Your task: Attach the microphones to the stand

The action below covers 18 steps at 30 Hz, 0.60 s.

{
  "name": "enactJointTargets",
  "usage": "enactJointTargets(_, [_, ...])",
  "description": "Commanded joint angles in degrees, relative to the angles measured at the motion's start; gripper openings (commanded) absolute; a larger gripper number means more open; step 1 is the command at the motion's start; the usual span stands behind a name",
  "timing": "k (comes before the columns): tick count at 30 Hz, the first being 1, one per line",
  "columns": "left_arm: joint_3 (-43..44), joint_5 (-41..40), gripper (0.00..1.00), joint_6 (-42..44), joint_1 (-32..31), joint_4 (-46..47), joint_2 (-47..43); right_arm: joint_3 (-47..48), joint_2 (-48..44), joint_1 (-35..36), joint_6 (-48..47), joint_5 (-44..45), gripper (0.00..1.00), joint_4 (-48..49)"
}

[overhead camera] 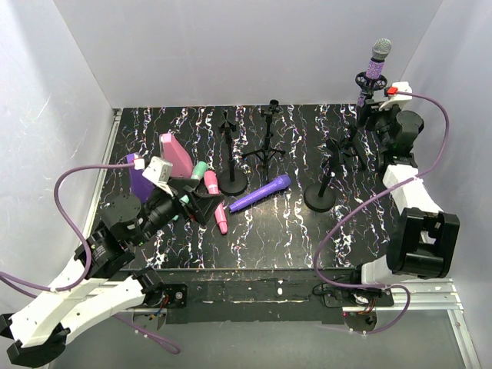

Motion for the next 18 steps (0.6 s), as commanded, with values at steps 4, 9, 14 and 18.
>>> enactJointTargets(4, [-0.26, -1.28, 0.98, -0.38, -0.14, -2.04, -1.28, -1.41, -8.52, -0.95, 1.88, -0.89, 0.73, -6.02])
enactJointTargets(9, [-0.44, -1.1, 0.98, -0.3, -0.14, -2.65, -2.16, -4.12, -11.6, -1.04, 1.43, -1.69, 0.74, -10.69])
enactJointTargets(14, [-0.79, -1.28, 0.98, -0.73, -0.14, -3.62, -3.65, -7.82, -17.48, -1.04, -4.1, -3.63, 0.74, -18.23])
enactJointTargets(18, [-0.53, -3.91, 0.98, -2.4, -0.14, -6.42, -3.66, -7.3, -23.72, -1.65, -8.05, -5.12, 0.78, -31.93])
